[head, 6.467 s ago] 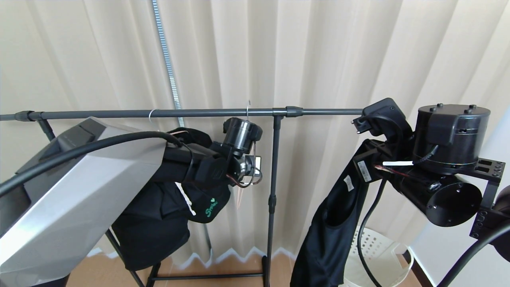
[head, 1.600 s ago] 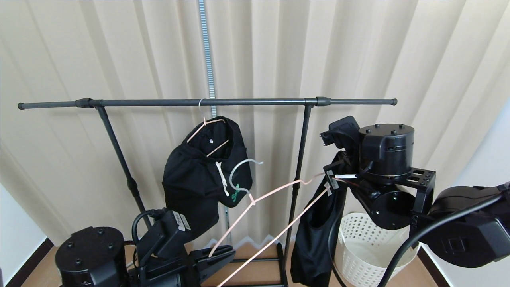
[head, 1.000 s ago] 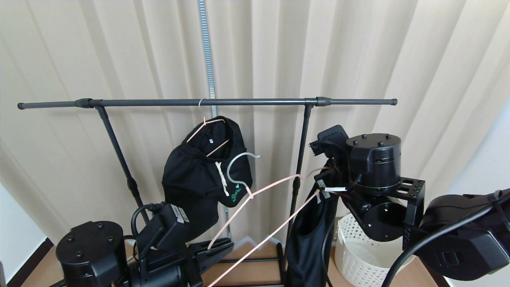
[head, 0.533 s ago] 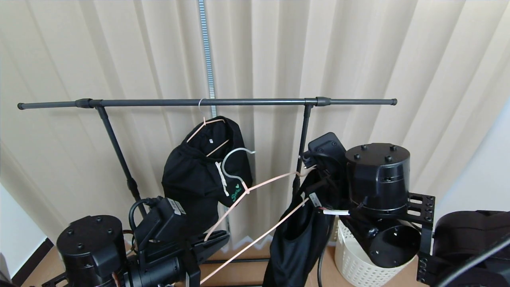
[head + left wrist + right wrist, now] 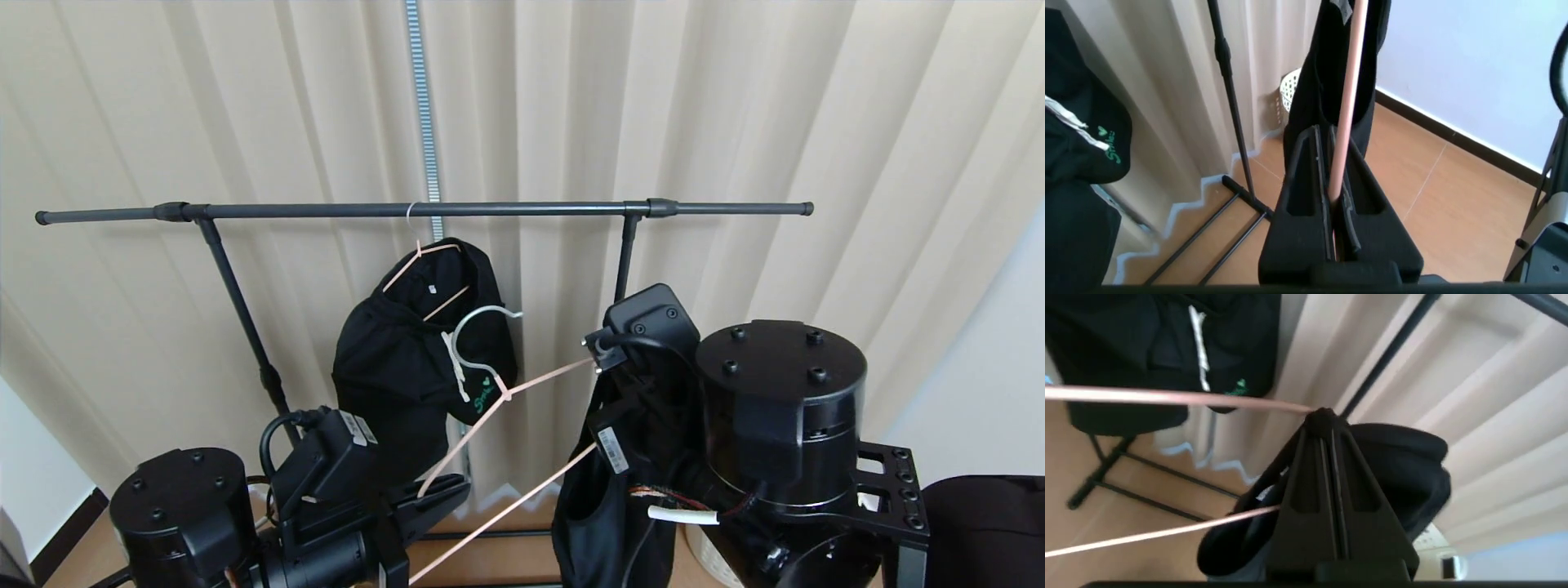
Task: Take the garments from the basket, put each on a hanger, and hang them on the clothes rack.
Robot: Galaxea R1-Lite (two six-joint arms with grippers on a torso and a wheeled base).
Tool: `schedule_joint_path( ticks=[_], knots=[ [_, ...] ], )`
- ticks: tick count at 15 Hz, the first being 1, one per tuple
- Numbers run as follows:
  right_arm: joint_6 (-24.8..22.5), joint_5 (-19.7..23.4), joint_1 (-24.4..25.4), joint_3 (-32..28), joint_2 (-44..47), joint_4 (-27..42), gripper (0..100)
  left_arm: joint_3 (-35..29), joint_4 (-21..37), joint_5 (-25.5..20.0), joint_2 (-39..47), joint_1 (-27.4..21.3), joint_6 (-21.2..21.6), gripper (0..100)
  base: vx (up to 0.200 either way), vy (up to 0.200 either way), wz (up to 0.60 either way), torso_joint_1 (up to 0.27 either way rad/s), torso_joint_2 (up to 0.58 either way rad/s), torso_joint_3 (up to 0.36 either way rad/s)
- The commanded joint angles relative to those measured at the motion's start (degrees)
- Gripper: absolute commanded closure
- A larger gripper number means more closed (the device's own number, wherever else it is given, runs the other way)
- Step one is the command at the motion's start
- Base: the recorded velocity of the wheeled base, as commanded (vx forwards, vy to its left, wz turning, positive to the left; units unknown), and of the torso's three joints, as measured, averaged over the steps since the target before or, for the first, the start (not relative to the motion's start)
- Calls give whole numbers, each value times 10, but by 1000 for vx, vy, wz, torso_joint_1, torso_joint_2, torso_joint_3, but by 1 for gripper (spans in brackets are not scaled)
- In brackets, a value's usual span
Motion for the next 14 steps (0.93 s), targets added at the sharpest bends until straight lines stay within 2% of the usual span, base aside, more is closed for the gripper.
schedule_joint_path(
  ticks=[1, 2, 3, 5, 8, 11, 14],
  knots=[
    [19, 5, 23, -12, 1, -1, 100, 4, -5, -1, 1, -2, 0, 100, 0, 0, 0, 0, 0, 0],
    [20, 5, 24, -12, 1, -1, 100, 4, -6, -1, 1, -2, 0, 100, 0, 0, 0, 0, 0, 0],
    [51, 15, 36, -28, 2, -1, 100, 8, -12, -1, 4, -3, 0, 100, 0, 0, 0, 0, 0, 0],
    [71, 38, 39, -35, -2, -1, 100, 13, -22, -1, 5, -3, 0, 100, 0, 0, 0, 0, 0, 0],
    [73, 42, 31, -39, -5, 0, 100, 19, -25, -3, 4, -2, 2, 100, 0, 0, 0, 0, 0, 0],
    [68, 41, -46, -53, -9, 6, 100, 26, -35, -6, 3, 0, 2, 100, 0, 0, 0, 0, 0, 0],
    [66, 42, -82, -67, -6, 6, 100, 32, -36, -7, 2, 0, 5, 100, 0, 0, 0, 0, 0, 0]
  ],
)
